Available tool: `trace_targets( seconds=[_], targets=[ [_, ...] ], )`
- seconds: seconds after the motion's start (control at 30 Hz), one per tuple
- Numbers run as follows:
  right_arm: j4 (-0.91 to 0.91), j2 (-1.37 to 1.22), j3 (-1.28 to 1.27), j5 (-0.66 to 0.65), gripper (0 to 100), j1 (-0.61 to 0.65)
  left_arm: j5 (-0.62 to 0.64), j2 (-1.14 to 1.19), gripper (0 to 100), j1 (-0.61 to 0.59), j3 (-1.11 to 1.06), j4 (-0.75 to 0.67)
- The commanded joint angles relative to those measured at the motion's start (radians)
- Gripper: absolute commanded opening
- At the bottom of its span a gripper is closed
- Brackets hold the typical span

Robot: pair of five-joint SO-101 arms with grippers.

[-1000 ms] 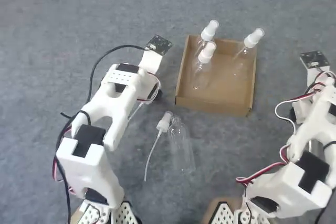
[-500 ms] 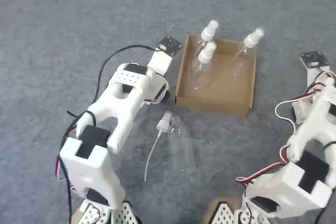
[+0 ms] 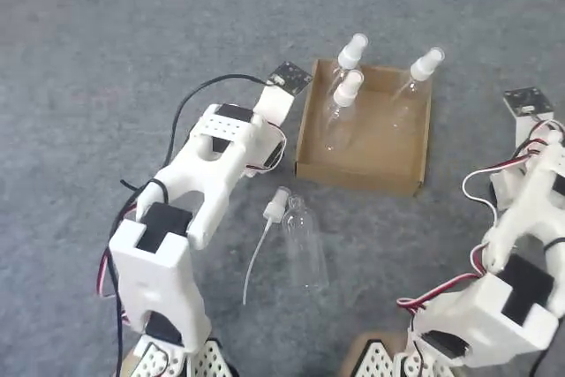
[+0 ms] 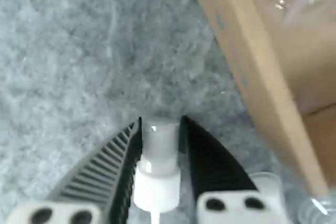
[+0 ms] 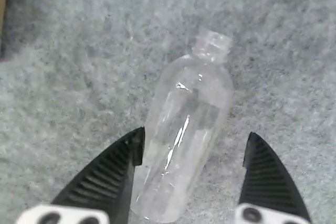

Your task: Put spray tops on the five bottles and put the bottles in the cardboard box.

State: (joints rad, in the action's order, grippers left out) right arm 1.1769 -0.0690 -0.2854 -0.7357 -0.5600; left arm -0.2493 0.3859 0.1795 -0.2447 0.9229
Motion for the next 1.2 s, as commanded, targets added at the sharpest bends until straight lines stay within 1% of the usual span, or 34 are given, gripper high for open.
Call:
trace_targets(
  seconds=[0.0,0.07,0.23,0.33,0.43,0.53,0.63,0.8,0.93,1.17],
  targets=[
    [0.010,0.019,0.049,-0.009,24.3,-0.013,-0.002,-0.017,5,-0.018,0.042,0.005],
    [0.012,0.019,0.049,-0.009,24.3,-0.013,0.009,-0.017,3,-0.018,0.042,0.006],
    [0.012,0.019,0.049,-0.009,24.3,-0.013,0.094,-0.071,2,-0.044,0.039,0.011],
    [0.012,0.018,0.049,-0.005,24.4,-0.013,0.127,-0.195,1,-0.086,0.038,0.069],
    [0.012,0.016,0.049,0.003,24.5,-0.010,0.141,-0.344,1,-0.114,0.035,0.164],
    [0.002,0.016,0.057,0.071,24.4,-0.005,0.141,-0.456,1,-0.129,0.031,0.242],
    [0.002,0.015,0.078,0.135,24.3,0.022,0.163,-0.546,1,-0.132,-0.012,0.258],
    [0.002,-0.039,0.121,0.206,24.3,0.056,0.201,-0.686,1,-0.123,-0.157,0.235],
    [0.004,-0.163,0.209,0.252,24.3,0.048,0.210,-0.795,2,-0.130,-0.306,0.161],
    [0.004,-0.346,0.333,0.261,24.1,0.038,0.212,-0.895,2,-0.124,-0.522,0.017]
  ],
)
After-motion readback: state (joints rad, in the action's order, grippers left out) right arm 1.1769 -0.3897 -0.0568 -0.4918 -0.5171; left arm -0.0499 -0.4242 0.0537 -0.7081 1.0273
